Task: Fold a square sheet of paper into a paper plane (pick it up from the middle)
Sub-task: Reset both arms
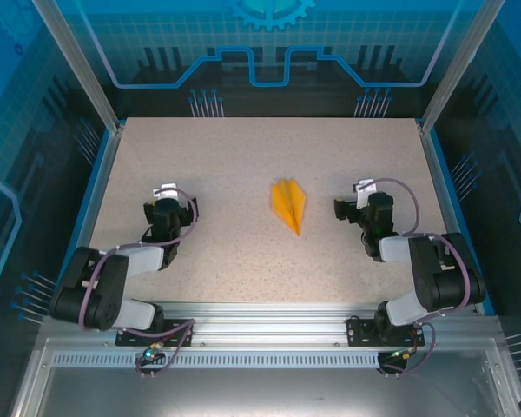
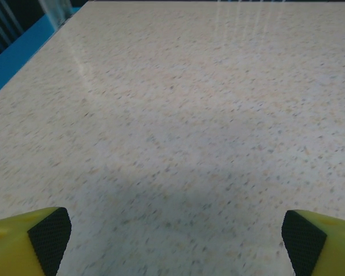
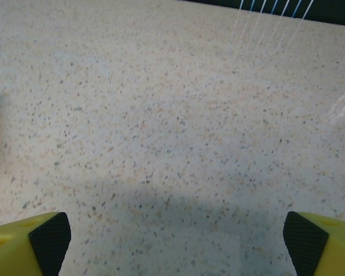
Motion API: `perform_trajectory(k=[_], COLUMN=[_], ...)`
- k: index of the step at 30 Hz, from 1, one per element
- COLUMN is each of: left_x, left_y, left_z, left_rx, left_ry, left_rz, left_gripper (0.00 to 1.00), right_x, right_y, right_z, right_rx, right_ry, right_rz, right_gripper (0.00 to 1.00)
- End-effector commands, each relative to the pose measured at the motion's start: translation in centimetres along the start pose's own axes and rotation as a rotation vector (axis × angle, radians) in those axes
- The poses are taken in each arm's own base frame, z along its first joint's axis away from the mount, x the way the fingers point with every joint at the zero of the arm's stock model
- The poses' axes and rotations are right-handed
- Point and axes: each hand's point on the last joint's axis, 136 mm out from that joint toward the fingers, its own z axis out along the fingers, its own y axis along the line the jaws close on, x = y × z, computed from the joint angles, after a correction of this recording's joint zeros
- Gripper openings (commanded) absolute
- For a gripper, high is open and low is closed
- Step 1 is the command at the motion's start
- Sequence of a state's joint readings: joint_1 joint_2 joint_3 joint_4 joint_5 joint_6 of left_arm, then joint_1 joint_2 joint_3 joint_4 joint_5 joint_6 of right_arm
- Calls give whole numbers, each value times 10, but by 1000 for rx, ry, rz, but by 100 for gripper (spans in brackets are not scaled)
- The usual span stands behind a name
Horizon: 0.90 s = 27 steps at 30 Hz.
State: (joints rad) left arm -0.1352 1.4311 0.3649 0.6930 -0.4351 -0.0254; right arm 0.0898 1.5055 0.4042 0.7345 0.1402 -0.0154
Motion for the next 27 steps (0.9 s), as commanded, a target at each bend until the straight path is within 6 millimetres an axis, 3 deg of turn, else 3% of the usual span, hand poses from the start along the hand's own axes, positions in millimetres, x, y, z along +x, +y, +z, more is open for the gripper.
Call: perform_trajectory(k=[1, 3, 9, 27], left_x=[-24, -15, -18, -17], left_y=[-7, 0, 5, 2], left_z=[10, 20, 18, 19], left_rx=[110, 115, 90, 99], left_ry=[-76, -77, -72, -68], left_rz=[-42, -75, -92, -81], left_gripper=[98, 99, 99, 98], right_x=[-18, -18, -18, -18], right_y=[-4, -4, -4, -4], right_z=[1, 1, 1, 1], right_rx=[-2, -2, -3, -6], right_ry=[-59, -57, -57, -57], right_rz=[21, 19, 20, 20], right_gripper=[99, 99, 100, 99])
